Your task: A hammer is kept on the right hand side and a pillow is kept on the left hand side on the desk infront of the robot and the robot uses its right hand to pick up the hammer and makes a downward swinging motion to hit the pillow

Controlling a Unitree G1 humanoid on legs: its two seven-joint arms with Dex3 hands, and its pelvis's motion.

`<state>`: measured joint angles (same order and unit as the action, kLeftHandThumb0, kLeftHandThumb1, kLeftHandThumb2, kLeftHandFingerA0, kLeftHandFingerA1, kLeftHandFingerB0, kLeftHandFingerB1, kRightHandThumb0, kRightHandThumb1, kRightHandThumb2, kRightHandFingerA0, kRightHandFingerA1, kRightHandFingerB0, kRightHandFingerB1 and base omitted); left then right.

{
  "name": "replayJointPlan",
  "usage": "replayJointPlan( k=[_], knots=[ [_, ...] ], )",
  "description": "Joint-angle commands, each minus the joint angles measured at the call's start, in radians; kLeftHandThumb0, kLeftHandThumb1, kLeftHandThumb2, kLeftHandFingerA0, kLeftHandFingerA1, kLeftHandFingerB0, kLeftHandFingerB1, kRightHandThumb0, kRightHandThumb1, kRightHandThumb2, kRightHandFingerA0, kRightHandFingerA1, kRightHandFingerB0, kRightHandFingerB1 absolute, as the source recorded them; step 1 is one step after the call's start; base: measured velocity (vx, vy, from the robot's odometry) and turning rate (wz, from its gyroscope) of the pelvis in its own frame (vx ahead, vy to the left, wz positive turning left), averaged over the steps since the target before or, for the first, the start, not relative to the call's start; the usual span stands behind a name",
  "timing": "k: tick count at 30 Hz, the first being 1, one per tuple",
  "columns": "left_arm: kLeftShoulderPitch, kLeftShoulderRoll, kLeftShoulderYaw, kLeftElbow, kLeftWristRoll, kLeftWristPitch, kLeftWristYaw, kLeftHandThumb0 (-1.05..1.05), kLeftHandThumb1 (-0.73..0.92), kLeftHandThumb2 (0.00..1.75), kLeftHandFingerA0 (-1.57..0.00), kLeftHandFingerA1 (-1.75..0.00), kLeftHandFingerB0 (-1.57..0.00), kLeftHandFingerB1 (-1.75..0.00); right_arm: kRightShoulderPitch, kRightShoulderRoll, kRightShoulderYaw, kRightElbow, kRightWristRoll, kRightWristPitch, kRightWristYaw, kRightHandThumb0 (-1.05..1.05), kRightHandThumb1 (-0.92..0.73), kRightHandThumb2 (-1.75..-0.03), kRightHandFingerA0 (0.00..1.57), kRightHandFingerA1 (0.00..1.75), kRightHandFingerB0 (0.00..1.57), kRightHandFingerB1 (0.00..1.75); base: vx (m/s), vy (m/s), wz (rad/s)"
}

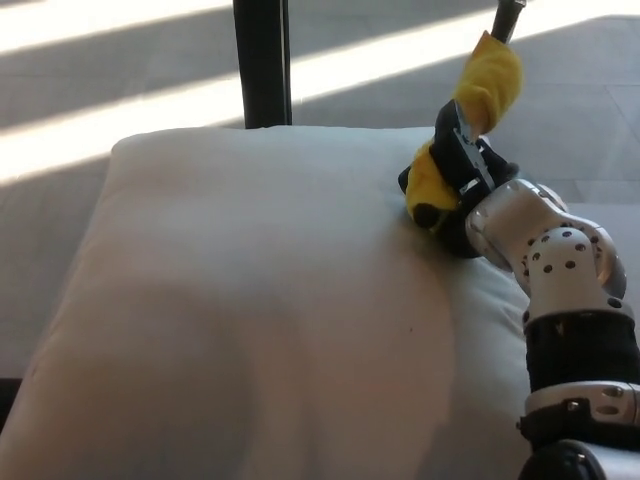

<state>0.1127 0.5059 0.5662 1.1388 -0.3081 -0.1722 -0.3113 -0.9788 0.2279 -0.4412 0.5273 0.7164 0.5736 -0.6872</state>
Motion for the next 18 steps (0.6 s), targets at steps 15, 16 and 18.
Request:
replayJointPlan(
  k=[15, 16, 18],
  knots=[
    [0.052, 0.026, 0.004, 0.004, -0.009, 0.004, -0.026, -0.72, 0.90, 0.67, -0.69, -0.57, -0.72, -0.48, 0.081, -0.163, 0.117, -0.075, -0.060, 0.195, 0.175, -0.35, -0.86, -0.84, 1.05, 1.75, 0.79, 1.75, 0.00, 0.000, 0.00],
    [0.055, 0.023, 0.005, 0.002, -0.011, -0.003, -0.030, -0.73, 0.89, 0.67, -0.69, -0.58, -0.72, -0.49, 0.074, -0.182, 0.109, -0.068, -0.047, 0.209, 0.184, -0.38, -0.87, -0.83, 1.09, 1.75, 0.82, 1.75, 0.00, 0.000, 0.00],
    [0.054, 0.024, 0.005, 0.007, -0.010, -0.006, -0.033, -0.74, 0.89, 0.67, -0.69, -0.58, -0.73, -0.48, 0.071, -0.204, 0.126, -0.065, -0.058, 0.222, 0.202, -0.36, -0.86, -0.87, 1.09, 1.75, 0.82, 1.75, 0.00, 0.000, 0.00]
  ],
)
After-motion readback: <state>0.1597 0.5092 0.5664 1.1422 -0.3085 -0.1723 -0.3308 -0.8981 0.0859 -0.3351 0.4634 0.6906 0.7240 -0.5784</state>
